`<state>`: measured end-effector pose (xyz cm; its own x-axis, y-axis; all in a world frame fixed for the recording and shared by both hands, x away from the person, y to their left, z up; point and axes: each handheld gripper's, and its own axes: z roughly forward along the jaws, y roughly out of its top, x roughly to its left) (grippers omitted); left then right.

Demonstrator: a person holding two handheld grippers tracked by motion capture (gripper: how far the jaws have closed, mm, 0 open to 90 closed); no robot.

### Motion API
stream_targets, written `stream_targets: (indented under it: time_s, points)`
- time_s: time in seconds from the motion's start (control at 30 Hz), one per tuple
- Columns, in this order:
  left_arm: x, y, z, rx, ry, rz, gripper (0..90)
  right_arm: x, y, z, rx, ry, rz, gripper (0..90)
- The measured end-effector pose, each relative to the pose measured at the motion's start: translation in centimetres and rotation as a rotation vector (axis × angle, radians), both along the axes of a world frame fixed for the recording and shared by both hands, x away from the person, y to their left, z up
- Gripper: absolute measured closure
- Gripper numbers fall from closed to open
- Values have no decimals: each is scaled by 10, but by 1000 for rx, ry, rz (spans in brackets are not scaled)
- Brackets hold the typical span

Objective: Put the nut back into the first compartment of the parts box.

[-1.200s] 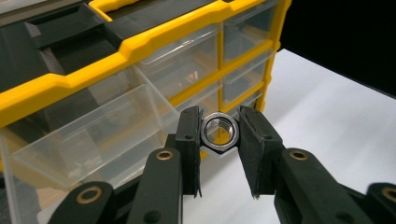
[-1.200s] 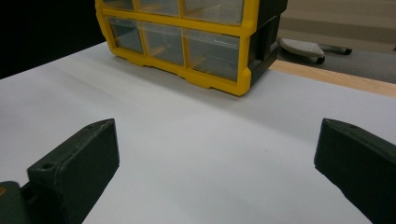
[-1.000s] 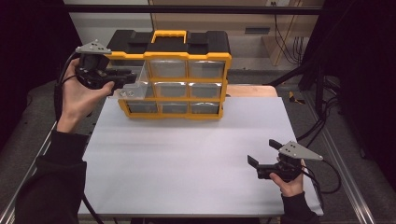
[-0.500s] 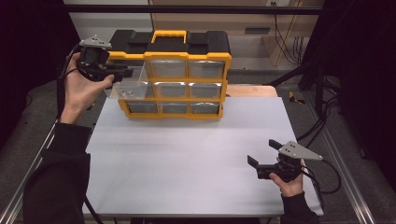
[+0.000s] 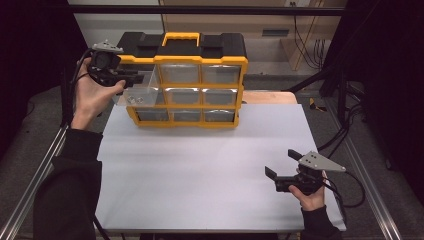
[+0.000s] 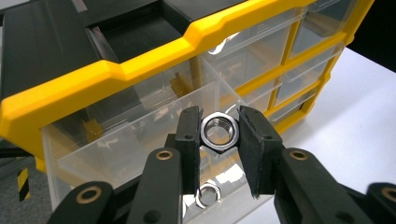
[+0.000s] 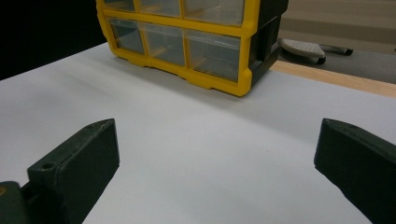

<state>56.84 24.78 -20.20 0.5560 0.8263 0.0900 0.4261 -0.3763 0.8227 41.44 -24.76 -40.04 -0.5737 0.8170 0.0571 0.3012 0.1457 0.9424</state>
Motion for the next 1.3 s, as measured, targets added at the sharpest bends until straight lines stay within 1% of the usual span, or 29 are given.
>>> stream_targets:
  time_s: [0.07, 0.1, 0.13, 0.17, 0.2, 0.23, 0.27, 0.3, 0.33, 0.4, 0.43, 0.47, 0.53, 0.57, 0.63, 0.7, 0.73, 0.77, 0.8, 0.9, 1.0, 1.03, 1.07, 1.1, 1.17, 1.23, 1.3]
  points:
    - [1, 0, -2, 1, 6, -1, 693, 0, 0, 0, 0, 4, -1, 6]
    - [3, 0, -3, 3, -2, -4, 693, 0, 0, 0, -1, 2, -1, 6]
    - [3, 0, -4, 4, 11, -2, 693, 0, 0, 0, -1, 2, -1, 5]
    - [3, -1, -5, 7, 1, -7, 693, 0, 0, 0, -1, 2, -1, 6]
    - [4, -1, -6, 0, 6, -2, 693, 0, 0, 0, -2, 2, -1, 5]
    - [4, -2, -6, 5, 12, -3, 693, 0, 0, 0, -2, 2, 0, 5]
    - [5, -3, -7, 7, 4, -6, 693, 0, 0, 0, -3, 0, -2, 5]
    - [5, -4, -8, 6, 21, -3, 693, 0, 0, 0, -1, 2, -1, 5]
    - [6, -4, -9, 11, 8, -4, 693, 0, 0, 0, -1, 1, -1, 6]
    - [8, -5, -12, 12, 14, -4, 693, 0, 0, 0, -2, 2, -1, 6]
    - [8, -6, -12, 14, 28, -3, 693, 0, 0, 0, -1, 2, -1, 6]
    - [9, -6, -13, 5, 30, -7, 693, 0, 0, 0, 0, 0, -1, 5]
    - [10, -6, -14, 0, 36, 1, 693, 0, 0, 0, -2, -1, -2, 6]
    - [11, -7, -15, 0, 31, 5, 693, 0, 0, 0, -2, -1, -2, 6]
    - [13, -8, -16, 0, 39, 8, 692, 0, 0, 0, -1, 3, -2, 6]
    - [14, -9, -17, -2, 39, 10, 692, 0, 0, 0, 0, 2, 0, 6]
    - [15, -10, -18, 8, 43, 12, 692, 0, 0, 0, -2, 0, -1, 6]
    - [16, -11, -19, -3, 59, 4, 691, 0, 0, 0, 0, 0, 0, 6]
    - [16, -11, -20, -9, 53, 3, 691, 0, 0, 0, -1, 0, -2, 6]
    - [15, -10, -19, -4, 48, 5, 690, 0, 0, 0, -1, 1, -1, 6]
    - [14, -10, -20, -3, 29, 7, 684, 0, 0, 0, 0, 2, 1, 6]
    - [14, -10, -20, -5, 30, 9, 678, 0, 0, 0, -1, 3, -2, 6]
    - [13, -9, -20, 2, 12, 18, 665, 0, 0, 0, 0, 0, 0, 6]
    - [12, -8, -19, 0, 7, 22, 643, 0, 0, 0, -1, 0, -1, 6]
    - [9, -5, -16, -19, -4, 13, 607, 0, 0, 0, -2, 0, -1, 6]
    - [4, -1, -12, -33, -29, 16, 573, 0, 0, 0, 0, 3, 1, 6]
    - [-3, 2, -9, -65, -73, 8, 527, 0, 1, 0, -1, 2, 1, 6]
